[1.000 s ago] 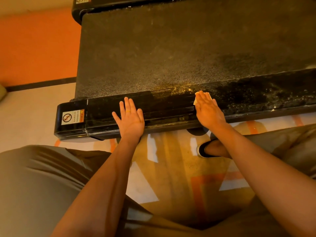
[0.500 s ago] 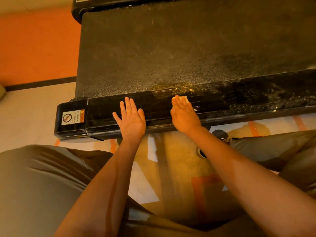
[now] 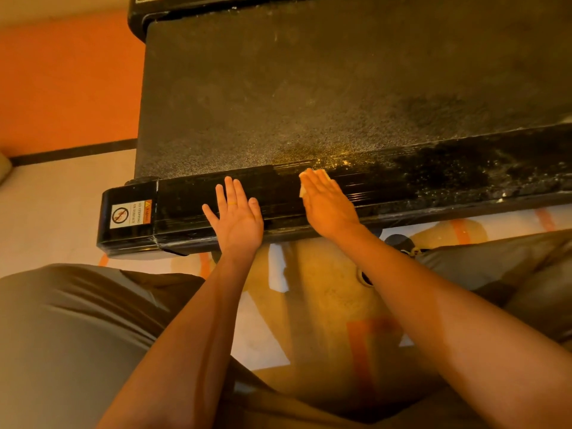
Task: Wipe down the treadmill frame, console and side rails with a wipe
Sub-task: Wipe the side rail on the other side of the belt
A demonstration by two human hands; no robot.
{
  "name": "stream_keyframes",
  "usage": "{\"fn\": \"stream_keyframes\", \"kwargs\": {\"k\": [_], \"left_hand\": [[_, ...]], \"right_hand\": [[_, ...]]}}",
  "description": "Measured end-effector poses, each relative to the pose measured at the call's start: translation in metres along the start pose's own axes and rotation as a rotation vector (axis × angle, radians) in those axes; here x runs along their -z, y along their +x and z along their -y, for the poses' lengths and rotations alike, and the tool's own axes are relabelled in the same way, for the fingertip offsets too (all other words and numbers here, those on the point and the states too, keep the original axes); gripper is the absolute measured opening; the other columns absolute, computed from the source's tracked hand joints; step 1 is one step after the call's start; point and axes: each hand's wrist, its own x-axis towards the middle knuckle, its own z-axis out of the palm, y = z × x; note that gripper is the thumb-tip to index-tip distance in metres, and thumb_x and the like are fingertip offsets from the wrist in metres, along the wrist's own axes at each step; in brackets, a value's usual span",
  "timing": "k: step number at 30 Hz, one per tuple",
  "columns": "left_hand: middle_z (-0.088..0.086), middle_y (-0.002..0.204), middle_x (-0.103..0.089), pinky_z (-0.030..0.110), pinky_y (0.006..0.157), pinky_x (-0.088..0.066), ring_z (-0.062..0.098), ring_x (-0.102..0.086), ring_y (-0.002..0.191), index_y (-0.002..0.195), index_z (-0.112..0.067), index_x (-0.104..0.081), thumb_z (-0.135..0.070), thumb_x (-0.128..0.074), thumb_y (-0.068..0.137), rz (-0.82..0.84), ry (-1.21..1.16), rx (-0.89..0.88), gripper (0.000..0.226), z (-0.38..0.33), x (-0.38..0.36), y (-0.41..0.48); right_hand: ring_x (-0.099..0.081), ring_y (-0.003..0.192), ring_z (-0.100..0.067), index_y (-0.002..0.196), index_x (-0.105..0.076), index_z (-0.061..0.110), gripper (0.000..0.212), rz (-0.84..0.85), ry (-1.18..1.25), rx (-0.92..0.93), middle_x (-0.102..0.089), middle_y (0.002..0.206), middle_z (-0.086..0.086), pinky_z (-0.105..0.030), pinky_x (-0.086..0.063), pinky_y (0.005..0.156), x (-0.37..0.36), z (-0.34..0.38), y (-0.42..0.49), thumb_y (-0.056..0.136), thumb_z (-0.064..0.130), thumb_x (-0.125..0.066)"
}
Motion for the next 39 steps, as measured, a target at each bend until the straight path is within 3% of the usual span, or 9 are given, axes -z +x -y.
{"fn": "stream_keyframes", "kwargs": {"k": [6,11,15,20,26,28,30,32,39], "left_hand": [[0.002,0.169,-0.005,0.06,0.122,0.0,0.024,0.002,0.156,0.161,-0.016,-0.011,-0.04,-0.015,0.108,-0.01,-0.005,-0.005,0.059,0.002,-0.003,0.001],[0.002,0.169,-0.003,0.06,0.122,0.001,0.024,0.004,0.155,0.161,-0.016,-0.009,-0.039,-0.014,0.108,0.004,0.009,-0.005,0.058,0.002,-0.003,0.002],[0.002,0.169,-0.003,0.061,0.122,0.0,0.024,0.003,0.156,0.161,-0.016,-0.009,-0.039,-0.015,0.108,-0.003,0.003,0.002,0.058,0.001,-0.003,0.002],[0.002,0.169,-0.004,0.06,0.122,0.0,0.023,0.003,0.156,0.161,-0.016,-0.01,-0.038,-0.016,0.108,-0.006,-0.011,0.005,0.058,-0.001,-0.002,0.0],[0.001,0.169,-0.004,0.06,0.122,0.001,0.023,0.003,0.156,0.161,-0.017,-0.01,-0.039,-0.015,0.108,-0.009,-0.03,0.004,0.058,0.0,-0.001,0.0],[0.0,0.169,-0.003,0.06,0.122,0.001,0.022,0.004,0.156,0.161,-0.017,-0.009,-0.04,-0.015,0.108,-0.012,-0.031,0.008,0.058,-0.001,-0.002,0.0],[0.0,0.169,-0.003,0.059,0.122,0.002,0.022,0.004,0.156,0.161,-0.017,-0.009,-0.04,-0.015,0.108,-0.012,-0.034,0.011,0.058,-0.001,-0.002,0.0],[0.0,0.169,-0.002,0.059,0.122,0.003,0.022,0.005,0.155,0.161,-0.017,-0.009,-0.04,-0.015,0.108,-0.008,-0.034,0.012,0.058,-0.001,-0.002,0.0],[0.0,0.169,0.001,0.059,0.122,0.004,0.021,0.008,0.155,0.161,-0.017,-0.006,-0.04,-0.016,0.108,0.036,-0.047,0.009,0.059,0.002,0.0,0.003]], "right_hand": [[-0.01,0.152,-0.032,0.156,-0.019,0.005,0.053,-0.078,0.0,-0.169,-0.015,0.165,-0.014,-0.043,-0.014,0.124,0.013,-0.029,-0.003,0.108,0.024,-0.026],[-0.007,0.153,-0.031,0.157,-0.016,0.005,0.054,-0.015,-0.016,-0.06,-0.012,0.165,-0.013,-0.044,-0.014,0.124,-0.001,0.002,0.011,0.108,0.026,-0.027],[-0.003,0.154,-0.025,0.159,-0.013,0.012,0.055,-0.014,0.027,-0.076,-0.01,0.167,-0.007,-0.042,-0.011,0.125,0.012,-0.032,0.002,0.108,0.021,-0.03],[-0.039,0.135,-0.028,0.142,-0.038,0.008,0.041,-0.183,0.004,-0.192,-0.041,0.144,-0.01,-0.042,-0.036,0.109,0.035,-0.085,-0.018,0.101,0.012,-0.042],[-0.04,0.129,-0.03,0.139,-0.038,0.003,0.041,-0.197,-0.031,-0.288,-0.04,0.142,-0.013,-0.047,-0.041,0.104,0.026,-0.072,-0.017,0.103,0.021,-0.029],[-0.034,0.139,-0.034,0.147,-0.031,0.001,0.05,-0.119,-0.057,-0.229,-0.034,0.152,-0.015,-0.046,-0.035,0.112,0.019,-0.055,-0.02,0.104,0.025,-0.023],[-0.011,0.152,-0.033,0.157,-0.017,0.004,0.055,-0.042,0.027,-0.145,-0.015,0.165,-0.013,-0.043,-0.012,0.124,0.009,-0.029,-0.025,0.108,0.027,-0.022],[0.003,0.154,-0.027,0.159,-0.009,0.008,0.056,0.004,0.069,-0.067,-0.003,0.167,-0.01,-0.038,0.003,0.123,0.0,-0.001,-0.021,0.109,0.03,-0.022],[0.009,0.153,-0.026,0.159,-0.003,0.008,0.059,0.147,0.031,0.071,0.003,0.167,-0.009,-0.04,0.002,0.124,-0.008,0.069,0.028,0.108,0.034,-0.02]]}}
